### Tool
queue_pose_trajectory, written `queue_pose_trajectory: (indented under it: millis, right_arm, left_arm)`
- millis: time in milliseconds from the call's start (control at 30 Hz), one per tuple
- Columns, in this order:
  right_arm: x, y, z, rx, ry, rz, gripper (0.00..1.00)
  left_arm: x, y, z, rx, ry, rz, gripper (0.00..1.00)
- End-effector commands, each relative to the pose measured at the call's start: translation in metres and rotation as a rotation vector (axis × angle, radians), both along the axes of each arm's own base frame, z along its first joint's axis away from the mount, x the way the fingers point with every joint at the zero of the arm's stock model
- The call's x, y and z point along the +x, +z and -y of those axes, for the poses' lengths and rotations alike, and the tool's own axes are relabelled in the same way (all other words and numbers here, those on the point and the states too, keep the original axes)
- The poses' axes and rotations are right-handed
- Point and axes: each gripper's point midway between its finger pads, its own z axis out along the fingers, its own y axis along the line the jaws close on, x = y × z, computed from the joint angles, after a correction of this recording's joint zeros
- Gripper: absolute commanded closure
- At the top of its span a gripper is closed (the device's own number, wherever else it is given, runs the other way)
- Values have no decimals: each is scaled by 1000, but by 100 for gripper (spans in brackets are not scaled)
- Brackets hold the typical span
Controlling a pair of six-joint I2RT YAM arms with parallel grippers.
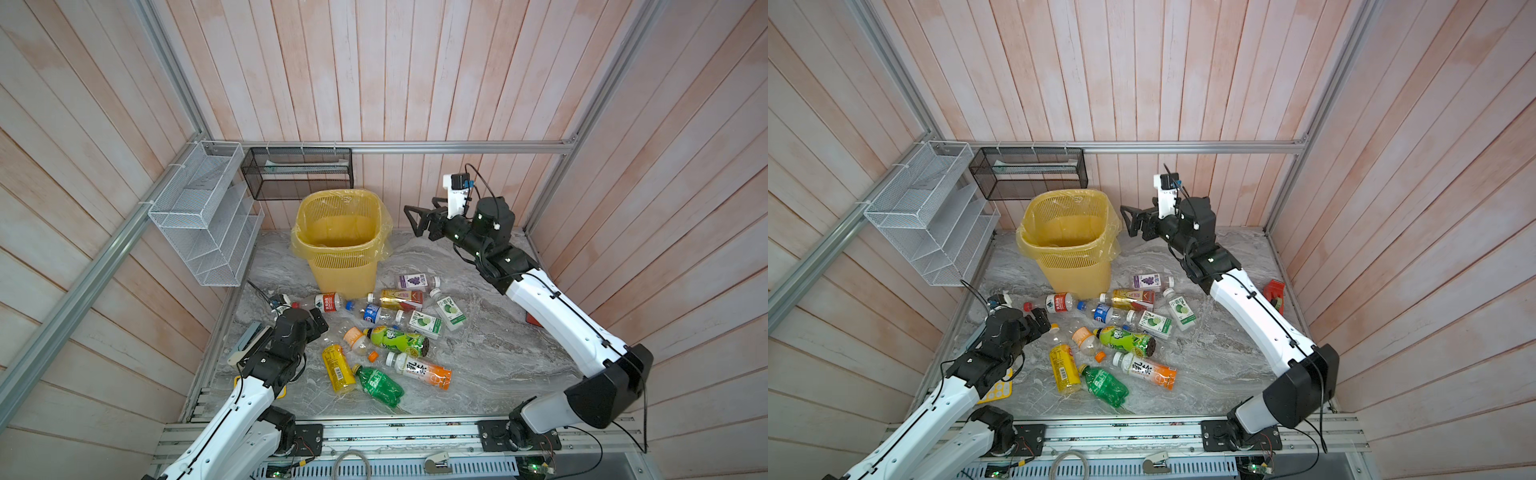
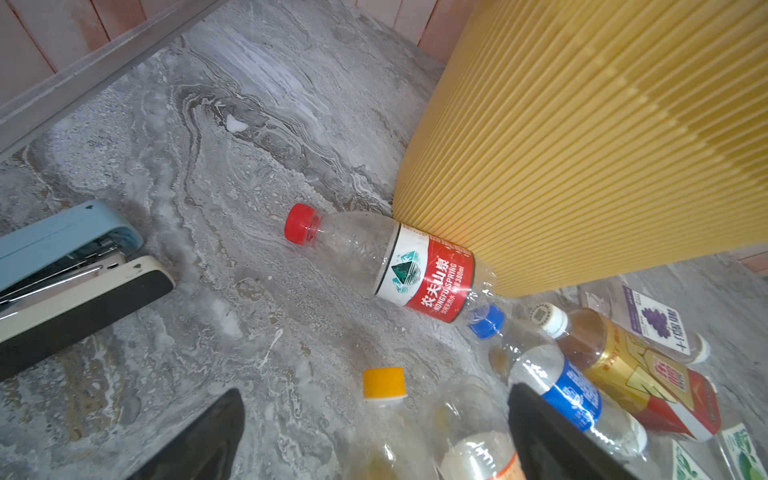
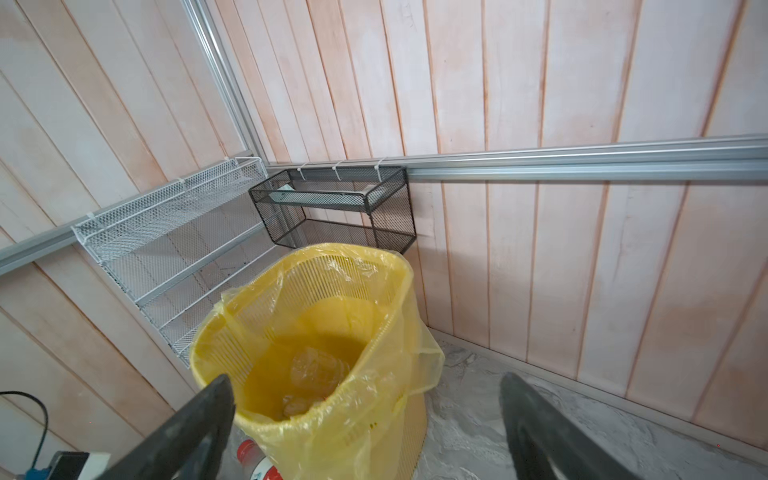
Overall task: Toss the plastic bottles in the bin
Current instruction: 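Draw the right gripper back toward the tape dispenser while the left gripper lowers onto bottles, then close the left gripper on the yellow-label orange-cap bottle and lift it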
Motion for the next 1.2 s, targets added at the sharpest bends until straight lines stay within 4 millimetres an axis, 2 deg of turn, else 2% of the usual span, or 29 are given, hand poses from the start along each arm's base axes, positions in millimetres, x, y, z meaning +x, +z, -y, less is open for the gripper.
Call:
queue_pose_trajectory:
  millis: [0,33,133,233,400,600,833,1000,1167]
  right_arm:
    - [2,-57,14,-88,-52,-56,0]
    - [-3,-83,21,-121,-65,-99,0]
    - [-15,-121,41,-172,-118,-158,0]
    - [-27,-150,65,-173,-182,-202,0]
    - [-38,-178,101,-142,-279,-259,0]
    - [-40,-190,138,-109,-400,-294,0]
    - [-39,-197,144,-104,-421,-316,0]
    - [-36,-202,142,-94,-418,-332,0]
    - [-36,-207,141,-96,-413,-344,0]
  left_arm:
    - [4,6,6,-27,-19,8,1]
    - [1,4,8,-36,-22,-2,0]
    - [-9,-4,15,-58,-25,-42,0]
    - [-25,-16,30,-76,-36,-80,1]
    - [-57,-42,49,-103,-35,-185,8]
    - [-79,-73,59,-106,-62,-277,21]
    - [-84,-99,71,-97,-120,-349,21]
    - [-84,-109,74,-74,-132,-379,21]
    - [-83,-111,74,-81,-134,-373,35]
